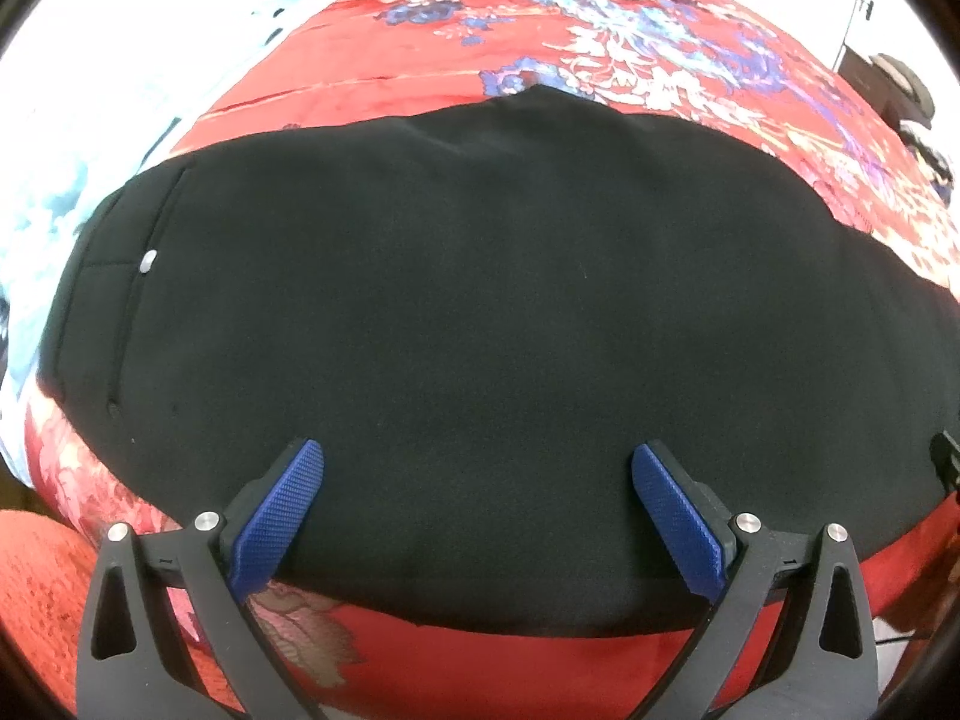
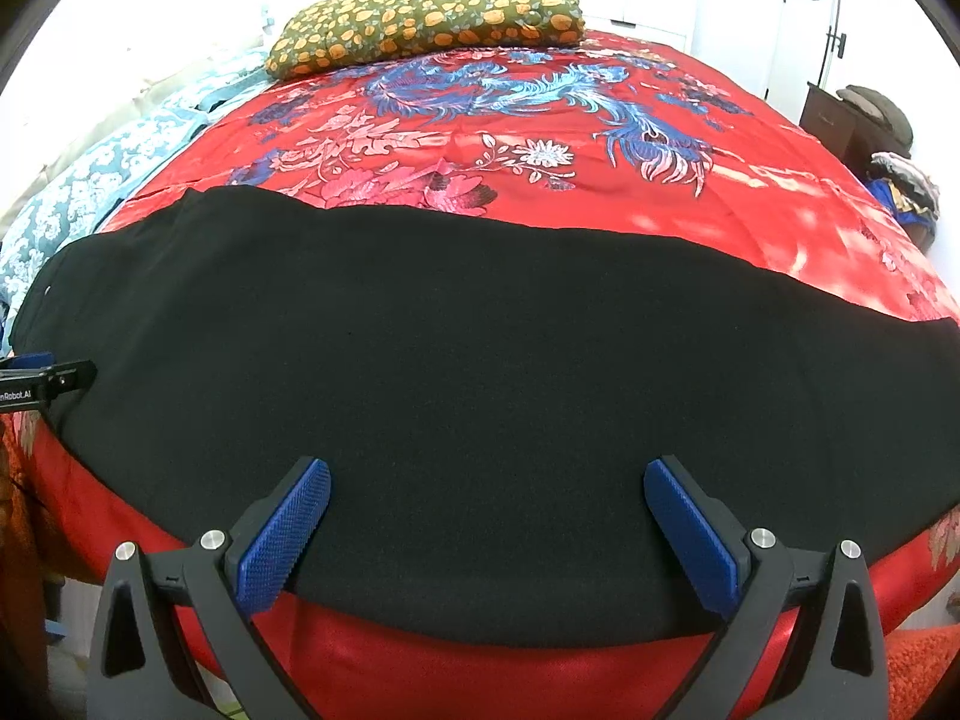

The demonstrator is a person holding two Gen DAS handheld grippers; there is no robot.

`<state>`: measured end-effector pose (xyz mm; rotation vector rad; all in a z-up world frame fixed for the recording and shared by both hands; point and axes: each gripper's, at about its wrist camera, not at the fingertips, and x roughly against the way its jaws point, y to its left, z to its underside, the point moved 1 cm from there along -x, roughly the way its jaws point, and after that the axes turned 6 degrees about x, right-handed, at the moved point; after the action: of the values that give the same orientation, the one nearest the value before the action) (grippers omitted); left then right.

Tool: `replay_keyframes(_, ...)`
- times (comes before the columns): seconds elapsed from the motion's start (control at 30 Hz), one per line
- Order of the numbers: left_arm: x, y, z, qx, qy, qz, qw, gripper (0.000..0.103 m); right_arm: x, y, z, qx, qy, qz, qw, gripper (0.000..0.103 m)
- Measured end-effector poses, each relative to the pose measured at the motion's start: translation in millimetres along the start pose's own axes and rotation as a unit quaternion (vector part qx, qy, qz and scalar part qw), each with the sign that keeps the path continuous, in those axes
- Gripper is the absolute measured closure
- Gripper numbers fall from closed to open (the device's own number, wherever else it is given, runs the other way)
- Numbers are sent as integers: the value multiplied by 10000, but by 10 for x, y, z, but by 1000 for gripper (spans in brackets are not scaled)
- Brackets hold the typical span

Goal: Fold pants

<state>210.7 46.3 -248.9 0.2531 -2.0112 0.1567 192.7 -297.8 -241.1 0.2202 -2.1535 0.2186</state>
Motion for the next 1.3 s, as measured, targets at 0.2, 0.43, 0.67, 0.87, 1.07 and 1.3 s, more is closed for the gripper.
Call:
replay_keyframes(0.2, -2, -24, 13, -13, -76, -81, 9999, 0, 5, 11, 9, 43, -2, -23, 10000, 0)
replay_keyframes(0.43, -4, -23, 17, -62, -110, -63, 9999, 0, 3, 8, 22, 42, -33, -11, 10000, 0)
replay_keyframes(0.67, -7, -37, 1, -164, -59, -18, 9998, 0, 16, -2, 16, 114, -7, -51, 9999, 0)
replay_keyframes(0.87, 324, 37, -140, 119, -552, 515, 9971, 1, 462, -524, -282, -550, -593, -176, 9966, 1)
replay_keyframes(1.07, 433, 28, -202, 216, -895, 598, 9940, 1, 1403, -2161, -600, -1567, -1414, 665, 9752, 0)
replay_keyframes(1.3, 375, 98, -195, 423, -762, 577, 9945, 1, 994, -3767, -106, -2643, 500, -455, 9621, 22)
